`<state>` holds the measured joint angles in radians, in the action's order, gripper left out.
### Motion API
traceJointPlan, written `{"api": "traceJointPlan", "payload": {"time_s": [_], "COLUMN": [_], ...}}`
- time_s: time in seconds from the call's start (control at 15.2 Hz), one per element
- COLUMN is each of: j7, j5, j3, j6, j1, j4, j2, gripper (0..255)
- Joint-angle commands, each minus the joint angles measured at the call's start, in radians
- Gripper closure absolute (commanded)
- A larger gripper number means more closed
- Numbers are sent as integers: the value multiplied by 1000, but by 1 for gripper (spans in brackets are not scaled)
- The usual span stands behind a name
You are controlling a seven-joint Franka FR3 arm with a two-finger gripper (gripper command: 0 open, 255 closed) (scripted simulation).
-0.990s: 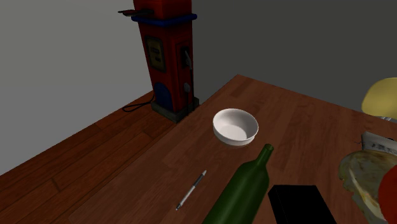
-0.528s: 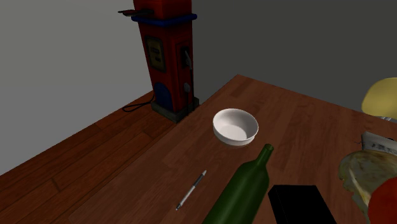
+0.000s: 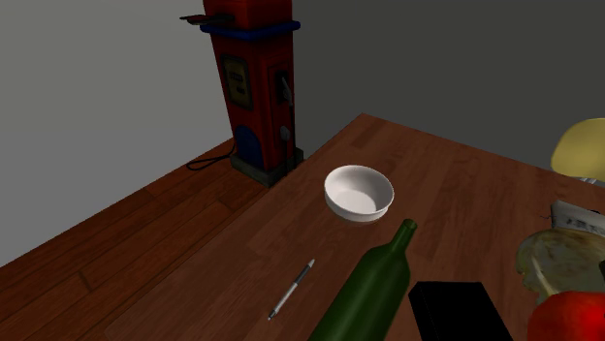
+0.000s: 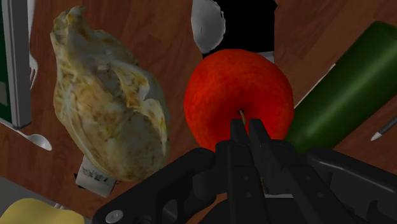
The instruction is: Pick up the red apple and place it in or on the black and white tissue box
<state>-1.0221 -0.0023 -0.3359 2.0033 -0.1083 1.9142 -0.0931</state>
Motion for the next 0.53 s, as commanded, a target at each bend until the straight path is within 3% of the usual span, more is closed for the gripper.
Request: {"api": "traceJointPlan", "payload": {"time_s": [0.0,0.46], "j7": [-3,-9], "j5": [1,7], "j3": [-2,-4], "j6": [27,119], "j1": [-1,-2], "j4": [24,103], "j2": [2,16], "gripper": [255,255]}}
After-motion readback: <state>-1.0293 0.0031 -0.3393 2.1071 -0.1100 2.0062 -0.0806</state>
